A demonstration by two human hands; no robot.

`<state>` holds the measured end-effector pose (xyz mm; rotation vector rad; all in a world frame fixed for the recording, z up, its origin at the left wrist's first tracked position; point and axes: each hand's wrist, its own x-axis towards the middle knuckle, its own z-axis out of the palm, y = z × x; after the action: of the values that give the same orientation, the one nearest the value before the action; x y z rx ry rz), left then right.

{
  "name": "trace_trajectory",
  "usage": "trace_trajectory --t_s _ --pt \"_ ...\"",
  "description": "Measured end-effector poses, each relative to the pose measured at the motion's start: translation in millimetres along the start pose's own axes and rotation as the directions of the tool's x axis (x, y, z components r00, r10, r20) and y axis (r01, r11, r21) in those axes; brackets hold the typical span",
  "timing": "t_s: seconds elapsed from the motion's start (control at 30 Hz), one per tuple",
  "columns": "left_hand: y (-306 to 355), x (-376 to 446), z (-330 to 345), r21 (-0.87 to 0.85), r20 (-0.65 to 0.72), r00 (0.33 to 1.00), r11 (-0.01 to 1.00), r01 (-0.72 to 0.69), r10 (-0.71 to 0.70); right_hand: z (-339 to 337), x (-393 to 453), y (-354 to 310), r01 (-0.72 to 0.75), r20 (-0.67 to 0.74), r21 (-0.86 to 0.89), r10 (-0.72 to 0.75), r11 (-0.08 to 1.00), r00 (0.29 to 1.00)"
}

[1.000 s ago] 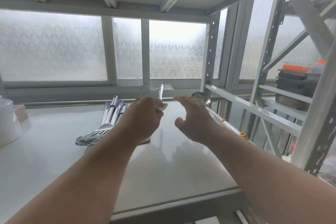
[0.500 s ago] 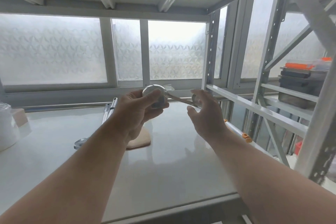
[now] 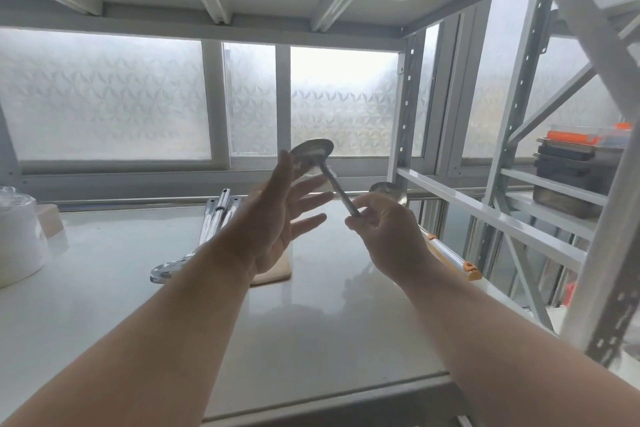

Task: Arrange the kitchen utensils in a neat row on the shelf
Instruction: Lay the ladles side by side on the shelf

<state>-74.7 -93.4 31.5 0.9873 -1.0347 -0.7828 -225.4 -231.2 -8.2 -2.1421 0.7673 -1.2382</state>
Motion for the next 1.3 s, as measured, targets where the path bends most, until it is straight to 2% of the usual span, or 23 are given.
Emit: trace_trajectory --t_s 0.13,0.2,0.3,0.47,0.53,0.63,0.73,0.93,1.07,1.3 --pt "-4.3 3.3 -0.3 0.029 -0.018 0.998 0.998 0.058 -0.058 2.0 0.9 -1.9 -0.013 -0.039 0.026 0.014 1.000 0.999" --pt "-7.8 3.1 0.7 0.107 -0.022 0.996 0.991 0.085 -0.083 0.3 0.5 -1.7 -0.028 -0.057 0.058 0.031 0.998 0.998" --pt "-13.3 4.0 0.9 0.305 -0.065 0.995 0.948 0.091 -0.074 -1.3 1.3 -1.8 -0.052 -0.072 -0.053 0.049 0.997 0.996" --pt "-25.0 3.3 -2.2 0.659 0.030 0.991 0.749 0.077 -0.129 -1.9 3.7 5.2 -0.256 0.024 -0.357 0.283 0.898 0.959" --pt "-28.0 1.6 -1.1 0.779 0.082 0.980 0.625 0.050 -0.181 -1.5 4.2 8.7 -0.277 0.059 -0.466 0.342 0.840 0.938" --pt "-27.8 0.8 1.2 0.878 0.120 0.969 0.478 -0.001 -0.218 1.2 6.6 11.0 -0.271 0.060 -0.529 0.354 0.804 0.933" --pt "-29.0 2.0 0.0 0.915 0.121 0.968 0.402 -0.024 -0.218 2.7 8.0 12.0 -0.261 0.070 -0.560 0.359 0.786 0.931" --pt "-32.6 1.7 0.1 0.935 0.124 0.968 0.353 -0.040 -0.219 2.3 7.2 13.8 -0.285 0.077 -0.566 0.394 0.774 0.916" --pt "-33.8 -0.8 1.5 0.950 0.116 0.968 0.310 -0.042 -0.223 -0.5 -1.0 10.8 -0.271 0.038 -0.598 0.365 0.754 0.930" --pt "-33.6 -2.1 1.8 0.948 0.132 0.965 0.312 -0.056 -0.227 -3.4 -8.2 11.0 -0.268 -0.014 -0.661 0.346 0.701 0.938"
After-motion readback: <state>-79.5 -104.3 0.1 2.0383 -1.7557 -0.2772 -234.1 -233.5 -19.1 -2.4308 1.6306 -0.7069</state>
